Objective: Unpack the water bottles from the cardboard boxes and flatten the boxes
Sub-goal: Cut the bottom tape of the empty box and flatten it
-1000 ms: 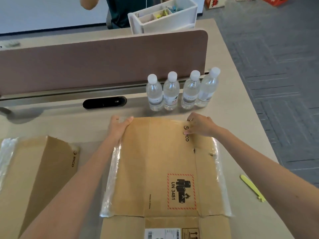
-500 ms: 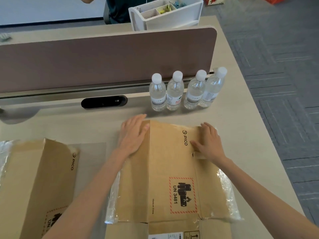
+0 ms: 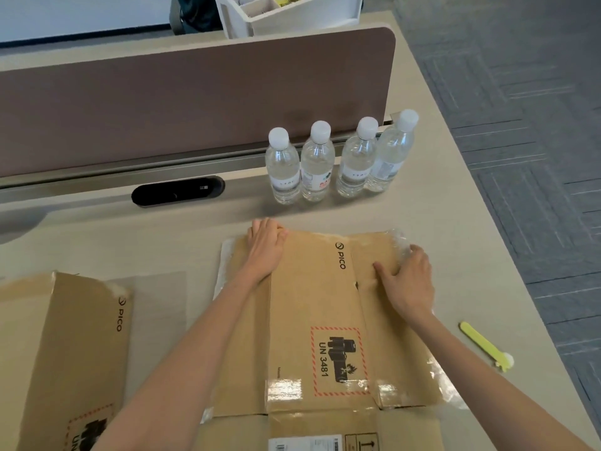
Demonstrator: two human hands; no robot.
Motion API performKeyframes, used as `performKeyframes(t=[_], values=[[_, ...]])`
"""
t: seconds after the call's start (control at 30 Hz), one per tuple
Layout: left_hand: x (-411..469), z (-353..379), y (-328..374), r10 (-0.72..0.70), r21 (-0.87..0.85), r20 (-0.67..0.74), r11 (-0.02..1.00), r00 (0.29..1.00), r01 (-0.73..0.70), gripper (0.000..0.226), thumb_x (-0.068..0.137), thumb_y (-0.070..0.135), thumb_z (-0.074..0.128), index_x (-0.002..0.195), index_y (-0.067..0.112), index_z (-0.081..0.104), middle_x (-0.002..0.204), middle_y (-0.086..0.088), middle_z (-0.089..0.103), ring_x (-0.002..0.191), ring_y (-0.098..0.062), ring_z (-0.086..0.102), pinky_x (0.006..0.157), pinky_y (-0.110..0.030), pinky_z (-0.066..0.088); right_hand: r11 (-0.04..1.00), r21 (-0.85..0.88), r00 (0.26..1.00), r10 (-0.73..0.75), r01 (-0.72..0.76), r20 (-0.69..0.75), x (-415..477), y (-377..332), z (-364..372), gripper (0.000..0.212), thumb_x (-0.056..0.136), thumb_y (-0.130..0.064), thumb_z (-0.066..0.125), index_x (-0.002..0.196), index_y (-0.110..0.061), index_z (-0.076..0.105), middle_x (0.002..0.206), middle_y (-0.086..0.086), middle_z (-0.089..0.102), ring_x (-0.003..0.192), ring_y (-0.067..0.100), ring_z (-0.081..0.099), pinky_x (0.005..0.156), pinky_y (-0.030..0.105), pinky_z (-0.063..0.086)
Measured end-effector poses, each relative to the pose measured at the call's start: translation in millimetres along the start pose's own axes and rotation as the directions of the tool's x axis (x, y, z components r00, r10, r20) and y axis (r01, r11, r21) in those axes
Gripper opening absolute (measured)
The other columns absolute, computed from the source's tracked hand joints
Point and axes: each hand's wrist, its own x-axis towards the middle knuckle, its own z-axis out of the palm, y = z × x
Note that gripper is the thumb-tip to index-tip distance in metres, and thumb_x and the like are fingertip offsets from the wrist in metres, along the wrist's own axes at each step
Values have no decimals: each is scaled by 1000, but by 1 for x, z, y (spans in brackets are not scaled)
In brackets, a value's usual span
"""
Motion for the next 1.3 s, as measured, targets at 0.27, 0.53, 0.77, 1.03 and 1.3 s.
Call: performKeyframes(t=[0.27,0.53,0.77,1.03,1.3], values=[[19,-14,-19,63,198,-192,980,979,-25,7,97,10,45,96,11,52,99,-9,53,97,-29,42,87,-39,33,892,371,955,176,-258,240,20,-8,9,40,82,-25,75,106,-6,50,95,5,57,90,26,56,67,32,39],[9,-8,-34,85,320,-165,947,983,-28,34,100,31,33,122,12,51,117,-9,50,107,-28,44,95,-39,36,867,469,985,137,-170,104,25,-21,25,36,85,-18,72,109,-4,50,94,7,54,86,25,52,71,31,37],[-50,24,-15,47,382,38,922,998,-58,56,105,43,6,155,23,-11,161,3,-24,147,-10,-26,123,-39,-8,968,253,998,13,3,-59,41,-25,21,43,80,-21,77,112,-3,53,113,11,53,108,29,50,86,37,42],[-55,41,-21,29,415,-25,910,999,-16,55,105,42,3,154,24,-16,160,3,-27,146,-12,-28,122,-42,-8,852,-300,903,-409,430,133,-7,-4,60,63,100,-50,12,157,-24,3,164,4,-6,151,20,-9,122,41,-2],[-56,47,-25,42,442,-52,897,998,-15,55,105,42,4,153,24,-16,162,0,-22,147,-14,-24,122,-43,-7,828,-335,893,-409,450,188,-5,2,63,67,95,-57,-1,154,-27,-14,161,2,-20,148,18,-21,122,41,-8]])
